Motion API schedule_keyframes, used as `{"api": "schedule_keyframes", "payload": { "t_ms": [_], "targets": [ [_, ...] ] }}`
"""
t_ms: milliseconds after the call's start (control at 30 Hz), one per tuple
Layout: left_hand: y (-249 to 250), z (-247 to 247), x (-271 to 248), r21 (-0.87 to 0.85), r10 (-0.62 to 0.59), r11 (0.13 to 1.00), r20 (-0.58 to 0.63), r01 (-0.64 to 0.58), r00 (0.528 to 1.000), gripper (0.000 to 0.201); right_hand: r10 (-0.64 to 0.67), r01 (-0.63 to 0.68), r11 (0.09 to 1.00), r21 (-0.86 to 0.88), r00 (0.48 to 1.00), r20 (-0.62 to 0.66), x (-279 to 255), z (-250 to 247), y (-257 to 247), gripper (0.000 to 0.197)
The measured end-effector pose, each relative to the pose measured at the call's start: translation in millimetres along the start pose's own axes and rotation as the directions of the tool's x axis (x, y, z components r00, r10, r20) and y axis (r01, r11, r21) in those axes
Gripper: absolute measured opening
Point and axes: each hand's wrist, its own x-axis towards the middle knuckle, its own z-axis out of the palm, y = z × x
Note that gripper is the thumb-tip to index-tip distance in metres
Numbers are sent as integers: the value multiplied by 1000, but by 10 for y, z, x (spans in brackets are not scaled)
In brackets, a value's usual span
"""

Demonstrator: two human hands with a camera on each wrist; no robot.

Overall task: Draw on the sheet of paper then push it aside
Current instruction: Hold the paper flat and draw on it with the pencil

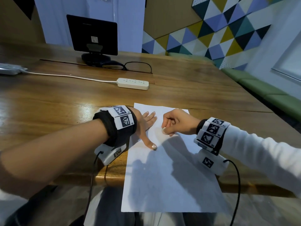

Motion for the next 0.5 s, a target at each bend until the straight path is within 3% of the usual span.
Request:
{"api": "schedule_keyframes", "payload": {
  "t_ms": [167, 267, 400, 500],
  "targets": [
    [-11, 10, 2, -6, 9, 1000, 3, -9, 1000, 123, -22, 16, 997, -80, 997, -69, 51, -31, -10, 21],
    [-12, 7, 7, -9, 9, 1000, 5, -9, 1000, 123, -19, 19, 999, -44, 1000, -16, 38, -13, -10, 19],
    [-10, 8, -5, -13, 9, 1000, 8, -9, 1000, 122, -37, 32, 997, -68, 997, -67, 55, -33, 1, 21],
    [-6, 8, -4, -5, 7, 1000, 9, -7, 1000, 122, -50, 50, 996, -67, 999, -5, 39, -9, -10, 20]
  ]
}}
